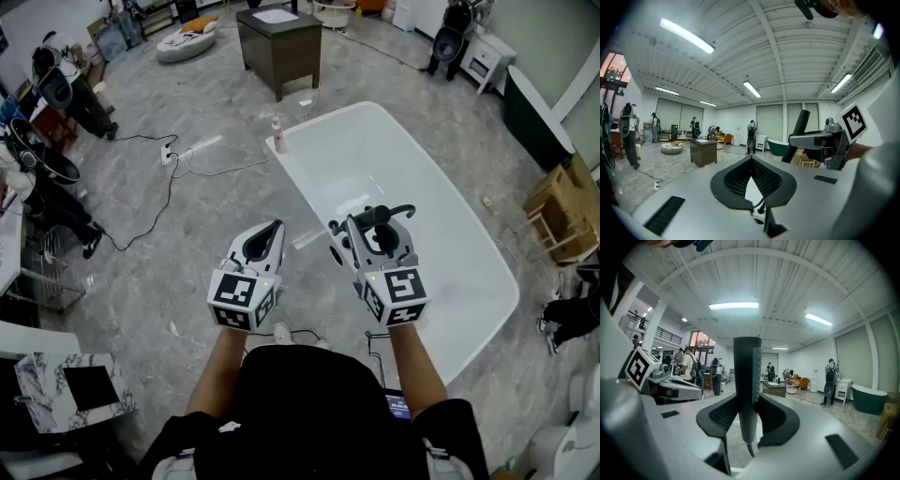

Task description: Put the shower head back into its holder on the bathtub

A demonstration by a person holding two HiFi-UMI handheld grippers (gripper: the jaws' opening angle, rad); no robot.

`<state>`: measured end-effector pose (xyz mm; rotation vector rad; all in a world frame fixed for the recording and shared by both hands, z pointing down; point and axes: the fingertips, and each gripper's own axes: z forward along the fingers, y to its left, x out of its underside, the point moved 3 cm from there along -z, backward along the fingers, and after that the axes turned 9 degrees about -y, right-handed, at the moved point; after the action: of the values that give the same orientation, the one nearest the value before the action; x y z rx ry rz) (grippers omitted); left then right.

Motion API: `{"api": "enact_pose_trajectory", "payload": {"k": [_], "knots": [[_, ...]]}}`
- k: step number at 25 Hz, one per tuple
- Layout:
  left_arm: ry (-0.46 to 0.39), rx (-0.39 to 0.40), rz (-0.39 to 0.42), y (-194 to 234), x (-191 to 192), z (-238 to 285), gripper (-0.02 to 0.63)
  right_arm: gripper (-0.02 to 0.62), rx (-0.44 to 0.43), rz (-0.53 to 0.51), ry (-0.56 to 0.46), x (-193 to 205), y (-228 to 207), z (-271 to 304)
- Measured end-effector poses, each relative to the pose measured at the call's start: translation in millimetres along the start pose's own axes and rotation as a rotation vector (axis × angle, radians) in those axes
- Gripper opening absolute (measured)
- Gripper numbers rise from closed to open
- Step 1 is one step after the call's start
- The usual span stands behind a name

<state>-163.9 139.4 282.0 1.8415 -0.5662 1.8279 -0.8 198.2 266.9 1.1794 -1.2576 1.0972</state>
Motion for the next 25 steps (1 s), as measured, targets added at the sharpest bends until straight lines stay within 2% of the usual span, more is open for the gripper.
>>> {"api": "enact_pose_trajectory", "payload": {"k": [4, 17, 25], "knots": [[-0.003, 0.002, -0.008, -14.1, -3.4, 2.9, 0.014, 0.137, -0.003, -0.002, -0.002, 3.3, -5.9, -6.4], [0.007, -0.024, 0.009, -54.7, 25.5, 1.8, 0.014, 0.137, -0.045, 0.008, 0.001, 25.4, -21.8, -35.8], [0.014, 0.0, 0.013, -48.6, 29.2, 18.7, 0.014, 0.137, -0.04, 0.01, 0.005, 30.1, -28.1, -19.4]]}}
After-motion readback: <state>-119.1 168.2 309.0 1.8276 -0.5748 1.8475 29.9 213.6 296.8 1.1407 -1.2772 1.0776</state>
